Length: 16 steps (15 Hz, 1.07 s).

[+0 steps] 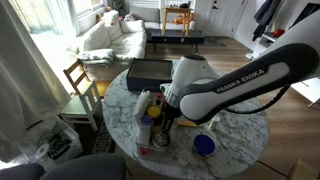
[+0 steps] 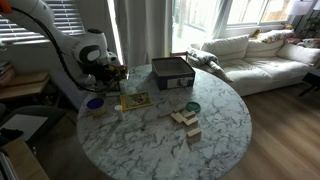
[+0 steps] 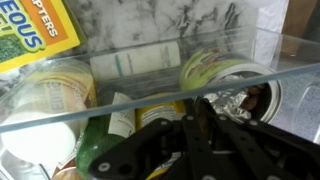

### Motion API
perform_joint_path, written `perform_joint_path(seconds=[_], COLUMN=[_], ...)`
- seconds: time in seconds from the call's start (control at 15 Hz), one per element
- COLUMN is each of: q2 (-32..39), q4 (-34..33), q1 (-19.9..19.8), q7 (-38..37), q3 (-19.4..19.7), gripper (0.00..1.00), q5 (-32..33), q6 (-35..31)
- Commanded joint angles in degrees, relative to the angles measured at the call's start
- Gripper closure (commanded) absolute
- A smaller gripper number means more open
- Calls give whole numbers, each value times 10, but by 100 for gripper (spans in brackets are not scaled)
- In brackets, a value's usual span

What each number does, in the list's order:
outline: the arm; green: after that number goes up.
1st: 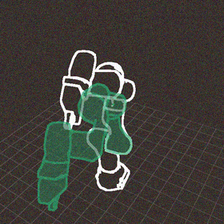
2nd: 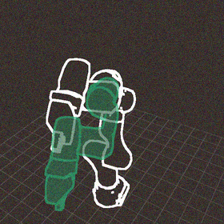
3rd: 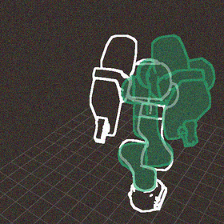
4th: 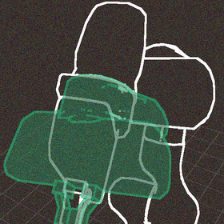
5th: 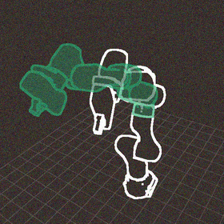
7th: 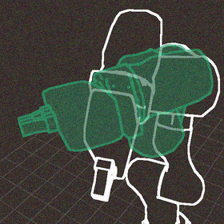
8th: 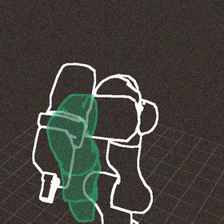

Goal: Put the lid on the can on the table then put the other can on top

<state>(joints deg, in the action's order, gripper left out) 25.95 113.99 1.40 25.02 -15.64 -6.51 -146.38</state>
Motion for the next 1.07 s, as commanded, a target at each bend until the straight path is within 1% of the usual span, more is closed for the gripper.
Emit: perform_joint_path(seconds=[0.0, 0.2, 0.6, 0.87, 1.0], q2=[-23, -37, -86, -128, -152], q4=[5, 9, 24, 39, 54], q1=[-26, -31, -29, -20, -21], q7=[33, 37, 33, 25, 32], q3=[-14, -15, -6, 6, 9], gripper=[97, 97, 97, 97, 97], q5=[-32, -47, -68, -63, -74], q6=[14, 24, 48, 67, 70])
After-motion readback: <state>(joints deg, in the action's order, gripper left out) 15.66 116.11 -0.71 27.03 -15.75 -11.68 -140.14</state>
